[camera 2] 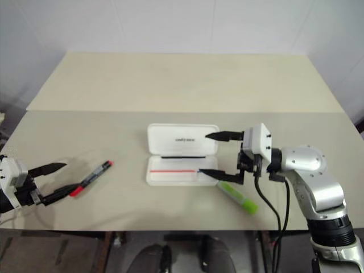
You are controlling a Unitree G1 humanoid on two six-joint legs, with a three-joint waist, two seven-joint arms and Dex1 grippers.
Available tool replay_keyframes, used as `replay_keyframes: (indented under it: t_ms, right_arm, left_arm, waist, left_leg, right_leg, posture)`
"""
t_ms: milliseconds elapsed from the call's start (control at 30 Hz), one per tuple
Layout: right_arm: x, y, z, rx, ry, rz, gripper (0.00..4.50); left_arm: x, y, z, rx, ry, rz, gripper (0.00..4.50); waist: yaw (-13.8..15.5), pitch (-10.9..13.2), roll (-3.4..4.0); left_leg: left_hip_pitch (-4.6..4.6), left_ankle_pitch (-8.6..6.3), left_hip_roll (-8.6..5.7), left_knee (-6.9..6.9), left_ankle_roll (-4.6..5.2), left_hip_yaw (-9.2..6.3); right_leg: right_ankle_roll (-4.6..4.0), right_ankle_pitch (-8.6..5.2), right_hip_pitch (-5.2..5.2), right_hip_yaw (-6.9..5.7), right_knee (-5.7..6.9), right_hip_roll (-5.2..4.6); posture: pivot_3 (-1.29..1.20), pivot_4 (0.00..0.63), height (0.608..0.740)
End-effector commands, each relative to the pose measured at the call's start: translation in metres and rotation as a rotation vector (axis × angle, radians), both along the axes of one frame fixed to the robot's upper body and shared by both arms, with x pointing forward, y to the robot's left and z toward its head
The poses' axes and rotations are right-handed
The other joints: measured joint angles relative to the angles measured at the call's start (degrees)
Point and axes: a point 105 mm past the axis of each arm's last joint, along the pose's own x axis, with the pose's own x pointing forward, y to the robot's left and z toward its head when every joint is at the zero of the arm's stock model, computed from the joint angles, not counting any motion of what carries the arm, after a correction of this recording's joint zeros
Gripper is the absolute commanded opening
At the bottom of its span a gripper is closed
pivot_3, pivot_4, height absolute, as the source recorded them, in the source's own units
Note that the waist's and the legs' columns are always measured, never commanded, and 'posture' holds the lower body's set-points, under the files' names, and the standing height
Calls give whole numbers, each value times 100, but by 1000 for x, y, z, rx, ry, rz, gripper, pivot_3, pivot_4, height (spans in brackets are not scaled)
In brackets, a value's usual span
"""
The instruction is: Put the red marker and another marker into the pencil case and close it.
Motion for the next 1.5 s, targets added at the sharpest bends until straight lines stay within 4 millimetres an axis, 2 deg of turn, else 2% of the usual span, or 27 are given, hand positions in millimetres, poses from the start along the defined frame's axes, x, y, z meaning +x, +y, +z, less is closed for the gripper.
replay_keyframes:
  t_ms: [33, 233, 500, 533, 633, 900, 967, 1067, 1267, 1400, 1500]
  right_arm:
    - [-7, 2, 13, 2, -51, 18, 4500]
    - [-9, 2, 17, -4, -56, 6, 4500]
    - [-15, -4, 18, -15, -47, -9, 4500]
    - [-16, -5, 17, -15, -42, -10, 4500]
    - [-19, -7, 16, -16, -33, -7, 4500]
    - [-24, -5, 13, -9, -6, 20, 4500]
    - [-23, -5, 13, -9, -5, 20, 4500]
    - [-20, -6, 12, -8, -4, 9, 4500]
    - [-12, -9, 10, -8, -7, -26, 4500]
    - [-9, -9, 7, -5, -5, -38, 4500]
    - [-8, -8, 5, 1, -9, -46, 4500]
  left_arm:
    - [4, -8, -9, 12, 8, -37, 4466]
    - [16, -28, -31, 5, 26, -67, 4466]
    - [24, -23, -51, 57, 20, 37, 4466]
    - [22, -24, -52, 54, 20, 34, 4080]
    - [20, -26, -57, 67, 23, 35, 3286]
    - [17, -35, -64, 76, 20, 21, 640]
    - [18, -36, -64, 77, 7, 24, 551]
    - [25, -43, -52, 53, -56, 20, 551]
    - [37, -64, -4, -101, -217, -58, 551]
    - [37, -82, 22, -152, -241, -198, 551]
    - [37, -87, 33, -150, -221, -287, 551]
  waist:
    - [-2, 0, 0]
    - [1, 0, 0]
    - [11, -7, 9]
    - [21, -7, 9]
    - [16, -13, 18]
    - [18, -18, 28]
    - [14, -18, 29]
    - [21, -19, 31]
    - [110, -17, 22]
    - [128, -17, 17]
    - [126, -17, 16]
  left_leg:
    - [0, 0, 0, -3, -1, 2]
    - [0, 0, 1, -1, -2, 6]
    - [7, 3, 1, 0, -4, 7]
    - [10, 3, 1, 1, -6, 6]
    - [32, -4, 2, 2, -35, 4]
    - [33, 42, 33, 1, -75, 19]
    - [31, 45, 46, 1, -77, 27]
    - [30, 47, 74, 1, -81, 58]
    - [1, 57, 104, 2, -88, 93]
    - [-8, 55, 103, 1, -50, 94]
    - [-18, 49, 103, -1, -52, 98]
  right_leg:
    - [0, 0, -3, 0, 0, 0]
    - [0, 0, -3, -2, 4, 1]
    - [0, 0, 0, -1, 16, 1]
    - [0, 0, 4, -1, 18, 0]
    - [-3, 1, 22, -2, 22, 0]
    - [-30, 15, 27, -15, 22, 7]
    - [-35, 19, 28, -18, 15, 14]
    - [-36, 18, 28, -26, 10, 18]
    - [-40, 19, 10, -54, 6, 12]
    - [-34, 20, 2, -61, 10, 11]
    - [-30, 14, -9, -83, 6, 16]
  posture:
    - [0, 150, 740]
    - [0, 150, 740]
    - [0, 150, 740]
    - [0, 150, 740]
    - [0, 150, 740]
    - [0, 150, 740]
    - [0, 150, 740]
    - [0, 150, 740]
    - [0, 150, 740]
    - [0, 150, 740]
    - [0, 150, 740]
